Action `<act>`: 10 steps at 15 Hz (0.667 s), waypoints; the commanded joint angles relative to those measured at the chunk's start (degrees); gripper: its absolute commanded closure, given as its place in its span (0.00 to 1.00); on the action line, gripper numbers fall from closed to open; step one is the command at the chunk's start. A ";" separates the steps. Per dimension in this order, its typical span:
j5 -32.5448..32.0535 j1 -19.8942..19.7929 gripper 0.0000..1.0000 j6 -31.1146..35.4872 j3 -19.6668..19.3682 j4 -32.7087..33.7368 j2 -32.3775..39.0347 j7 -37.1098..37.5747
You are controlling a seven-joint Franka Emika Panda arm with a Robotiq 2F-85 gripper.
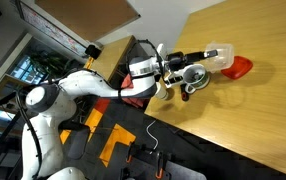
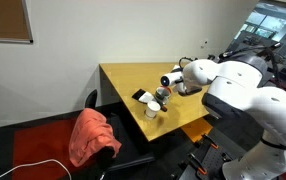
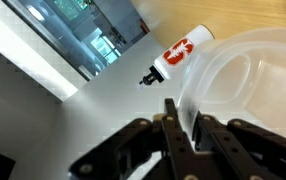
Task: Remove the lid from the bowl and put all the candies into the cup
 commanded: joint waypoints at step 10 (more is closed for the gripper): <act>-0.84 -5.24 0.96 2.64 0.63 -9.11 -25.73 7.23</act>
